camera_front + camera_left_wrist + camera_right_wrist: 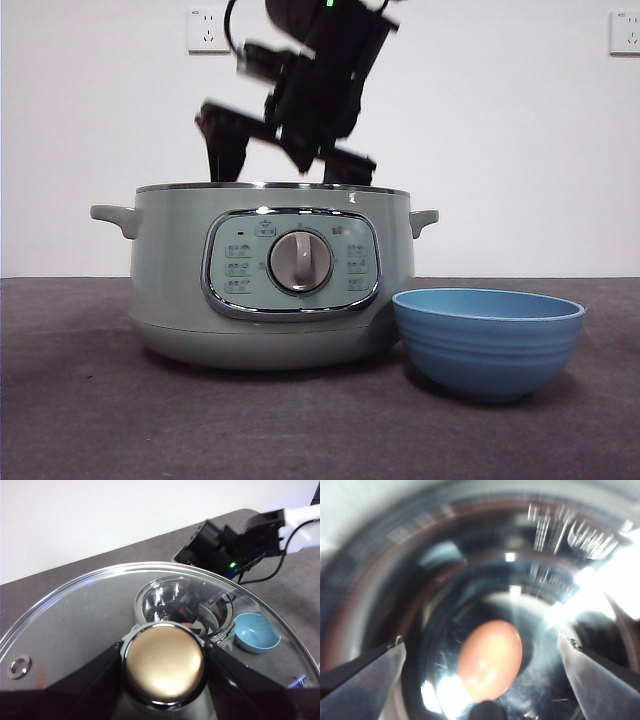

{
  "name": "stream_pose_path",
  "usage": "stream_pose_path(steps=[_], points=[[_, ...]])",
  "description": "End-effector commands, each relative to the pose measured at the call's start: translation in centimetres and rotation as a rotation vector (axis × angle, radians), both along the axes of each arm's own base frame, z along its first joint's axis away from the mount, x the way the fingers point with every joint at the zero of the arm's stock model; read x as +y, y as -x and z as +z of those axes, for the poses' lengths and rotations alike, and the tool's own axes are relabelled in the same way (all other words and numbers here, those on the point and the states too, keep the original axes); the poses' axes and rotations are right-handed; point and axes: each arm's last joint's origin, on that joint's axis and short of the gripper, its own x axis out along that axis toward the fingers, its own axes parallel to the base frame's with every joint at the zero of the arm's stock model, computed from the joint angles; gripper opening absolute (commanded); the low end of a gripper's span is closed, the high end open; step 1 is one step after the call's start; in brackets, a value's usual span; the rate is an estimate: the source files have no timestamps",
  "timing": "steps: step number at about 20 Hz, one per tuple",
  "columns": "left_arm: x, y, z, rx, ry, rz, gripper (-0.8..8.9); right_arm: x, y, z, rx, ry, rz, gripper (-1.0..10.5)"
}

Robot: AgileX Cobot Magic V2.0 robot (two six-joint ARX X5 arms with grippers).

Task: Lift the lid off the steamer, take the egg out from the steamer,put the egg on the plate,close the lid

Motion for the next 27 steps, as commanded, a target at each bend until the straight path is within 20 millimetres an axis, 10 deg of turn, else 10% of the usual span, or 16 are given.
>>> stream_pose_path(steps=[1, 27], points=[[0.2, 0.3, 0.7, -0.069, 0.024, -0.006, -0.08, 0.4, -0.3, -1.6, 0.033, 0.017, -0.014, 5.3], [0.2, 0.4, 0.3, -0.037, 0.006, -0.006, -0.08, 0.4, -0.2, -1.6, 0.057, 0.008, -0.034, -0.1]])
